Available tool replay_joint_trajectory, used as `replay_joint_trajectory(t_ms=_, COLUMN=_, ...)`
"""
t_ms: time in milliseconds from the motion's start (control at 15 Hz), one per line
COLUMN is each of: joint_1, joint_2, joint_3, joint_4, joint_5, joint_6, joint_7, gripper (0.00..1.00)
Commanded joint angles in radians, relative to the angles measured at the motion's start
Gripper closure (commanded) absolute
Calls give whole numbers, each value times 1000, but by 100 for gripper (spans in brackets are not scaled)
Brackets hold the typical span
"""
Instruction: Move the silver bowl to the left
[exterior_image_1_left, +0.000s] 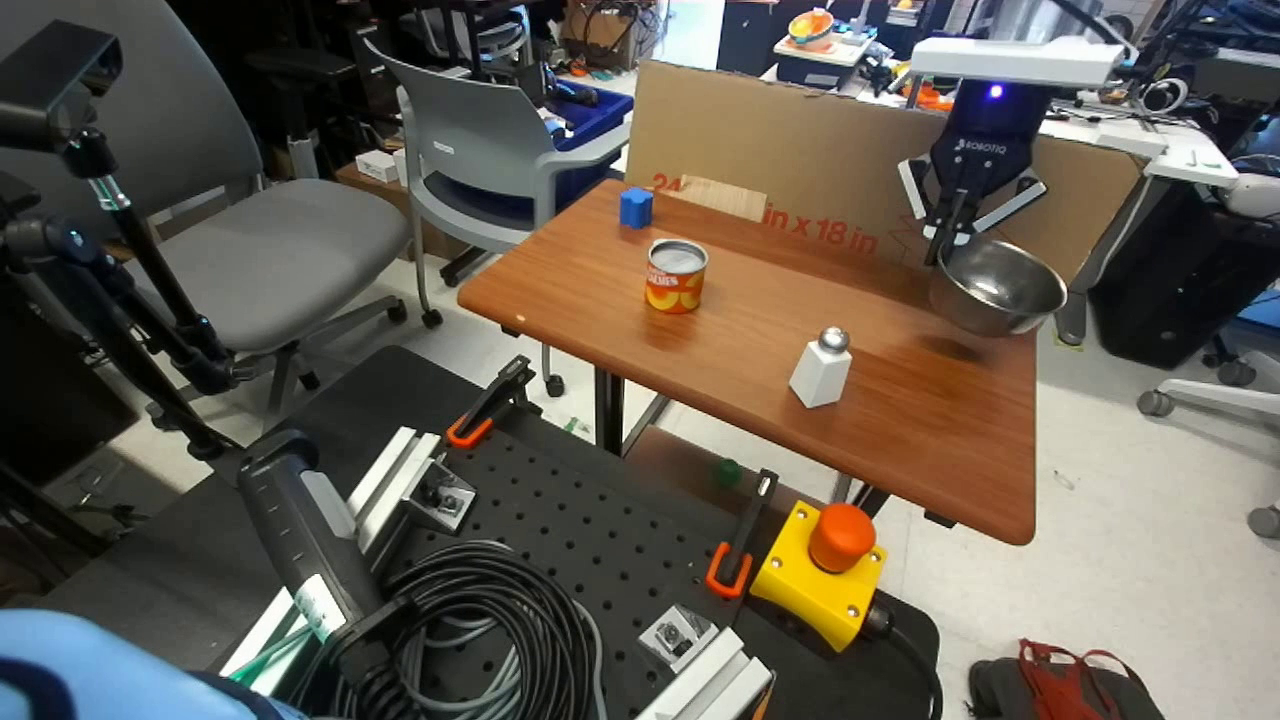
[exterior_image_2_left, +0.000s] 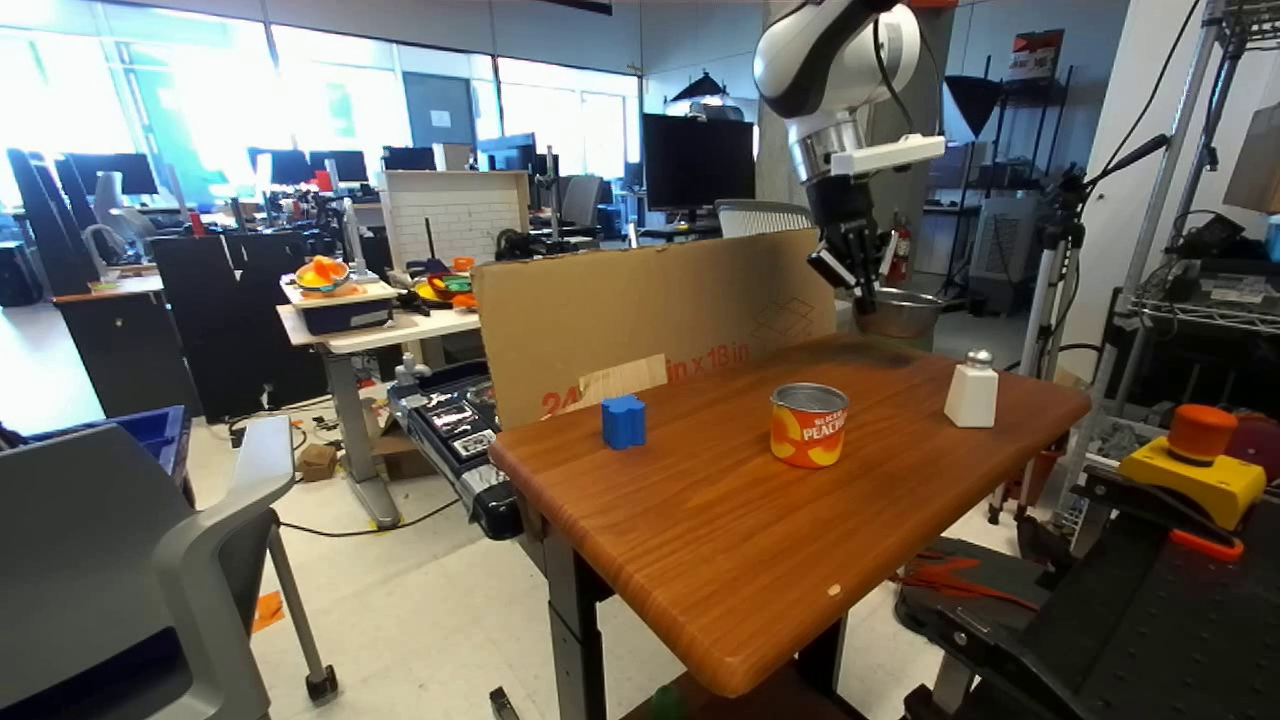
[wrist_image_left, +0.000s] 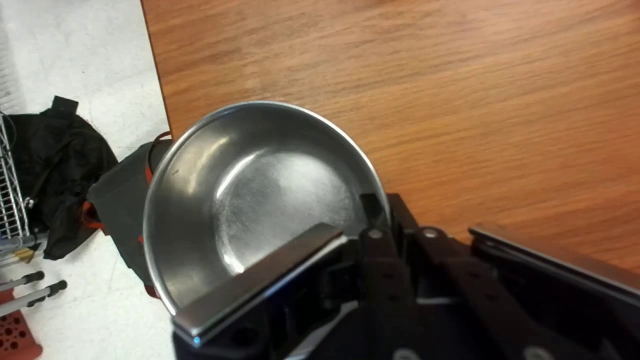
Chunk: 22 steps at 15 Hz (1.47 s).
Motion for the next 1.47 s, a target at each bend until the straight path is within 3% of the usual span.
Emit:
replay_joint_trajectory(t_ms=0, joint_1=15, joint_2=-70, joint_3=29, joint_4=-3, joint_5=-9, joint_6=-38, joint_7=-8, gripper=98)
replay_joint_trajectory(t_ms=600, joint_1=135, joint_2=-173, joint_3=109, joint_4=-179, joint_5=-39, joint_6=70, joint_7=-35, gripper=98)
replay_joint_trajectory(t_ms=1000, joint_1=210, joint_2=-167, joint_3=114, joint_4=-289, joint_5=-121, joint_6=173, joint_7=-31, gripper=98)
replay_joint_trajectory(t_ms=1400, joint_1=224, joint_2=-134, joint_3=118, joint_4=-332, joint_5=-168, joint_6=209, joint_7=-40, gripper=98)
